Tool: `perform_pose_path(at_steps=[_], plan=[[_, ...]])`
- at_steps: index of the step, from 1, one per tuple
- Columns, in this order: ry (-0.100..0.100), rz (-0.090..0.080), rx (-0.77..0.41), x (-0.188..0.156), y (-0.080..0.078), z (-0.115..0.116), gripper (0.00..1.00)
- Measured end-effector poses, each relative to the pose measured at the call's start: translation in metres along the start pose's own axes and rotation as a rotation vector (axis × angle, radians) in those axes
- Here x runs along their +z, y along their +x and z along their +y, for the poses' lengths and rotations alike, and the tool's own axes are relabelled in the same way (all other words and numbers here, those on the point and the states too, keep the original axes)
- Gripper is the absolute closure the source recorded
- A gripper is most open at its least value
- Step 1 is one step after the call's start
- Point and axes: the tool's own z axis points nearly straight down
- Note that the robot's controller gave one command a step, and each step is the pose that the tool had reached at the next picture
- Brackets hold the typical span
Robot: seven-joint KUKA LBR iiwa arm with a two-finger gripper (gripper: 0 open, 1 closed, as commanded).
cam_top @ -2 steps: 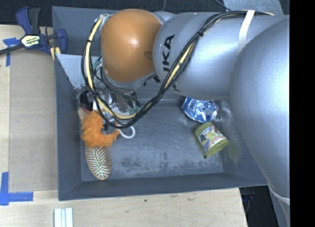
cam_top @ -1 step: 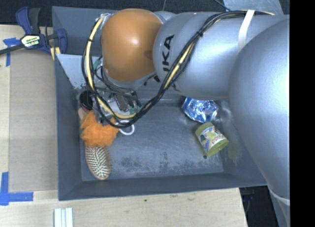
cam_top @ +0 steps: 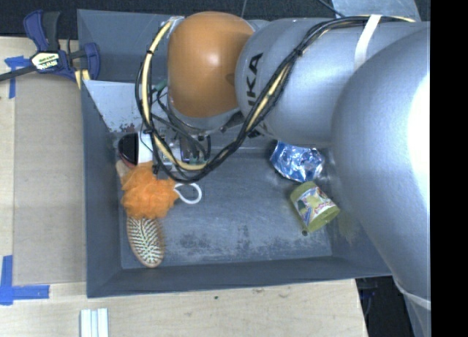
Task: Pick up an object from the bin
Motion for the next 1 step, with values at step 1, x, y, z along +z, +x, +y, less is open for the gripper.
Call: perform_pose_path(at_steps=[1], plan=[[-0.003, -0.005, 0.196, -0.0213, 0.0044, 0.0273, 1.00]])
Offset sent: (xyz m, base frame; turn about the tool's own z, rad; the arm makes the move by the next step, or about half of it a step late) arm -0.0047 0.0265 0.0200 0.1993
